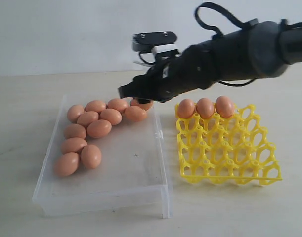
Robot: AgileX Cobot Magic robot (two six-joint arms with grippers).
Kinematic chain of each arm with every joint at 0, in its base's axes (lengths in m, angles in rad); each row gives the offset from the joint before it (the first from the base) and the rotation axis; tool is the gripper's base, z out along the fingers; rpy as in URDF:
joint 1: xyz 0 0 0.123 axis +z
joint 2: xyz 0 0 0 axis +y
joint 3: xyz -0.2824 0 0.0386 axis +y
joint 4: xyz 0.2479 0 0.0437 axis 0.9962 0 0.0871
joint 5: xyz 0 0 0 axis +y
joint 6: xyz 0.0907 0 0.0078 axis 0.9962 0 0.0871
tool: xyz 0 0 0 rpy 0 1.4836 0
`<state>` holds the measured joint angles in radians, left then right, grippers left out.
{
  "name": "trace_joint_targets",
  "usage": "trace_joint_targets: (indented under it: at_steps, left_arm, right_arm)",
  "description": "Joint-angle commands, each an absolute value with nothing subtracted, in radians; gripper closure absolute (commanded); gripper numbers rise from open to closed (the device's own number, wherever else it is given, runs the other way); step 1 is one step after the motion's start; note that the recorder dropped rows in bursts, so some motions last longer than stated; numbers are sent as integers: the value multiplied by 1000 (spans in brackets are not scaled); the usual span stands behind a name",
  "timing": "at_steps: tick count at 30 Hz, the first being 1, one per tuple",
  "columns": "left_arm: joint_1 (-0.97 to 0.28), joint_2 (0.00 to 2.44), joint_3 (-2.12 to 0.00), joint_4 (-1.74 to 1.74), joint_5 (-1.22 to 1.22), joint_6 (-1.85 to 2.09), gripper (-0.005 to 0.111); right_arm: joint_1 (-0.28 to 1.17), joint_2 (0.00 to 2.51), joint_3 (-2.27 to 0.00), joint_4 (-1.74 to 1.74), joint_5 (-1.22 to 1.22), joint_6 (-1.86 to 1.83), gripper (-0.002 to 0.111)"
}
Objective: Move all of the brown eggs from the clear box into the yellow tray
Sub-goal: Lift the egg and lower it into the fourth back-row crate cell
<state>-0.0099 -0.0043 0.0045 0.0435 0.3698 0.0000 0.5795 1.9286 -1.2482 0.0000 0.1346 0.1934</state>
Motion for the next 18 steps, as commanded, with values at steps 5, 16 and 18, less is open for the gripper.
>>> trace_joint_targets:
  at_steps: [5, 16, 18]
  left_arm:
    - [-7, 0, 0, 47, 366, 0, 107]
    - [-7, 0, 0, 47, 366, 0, 107]
    - [-7, 0, 0, 47, 366, 0, 107]
  right_arm:
    - [325, 1735, -856, 0, -204, 93, 108]
    - [76, 1718, -763, -89, -353, 90, 108]
    - [61, 1736, -763, -101, -383, 90, 108]
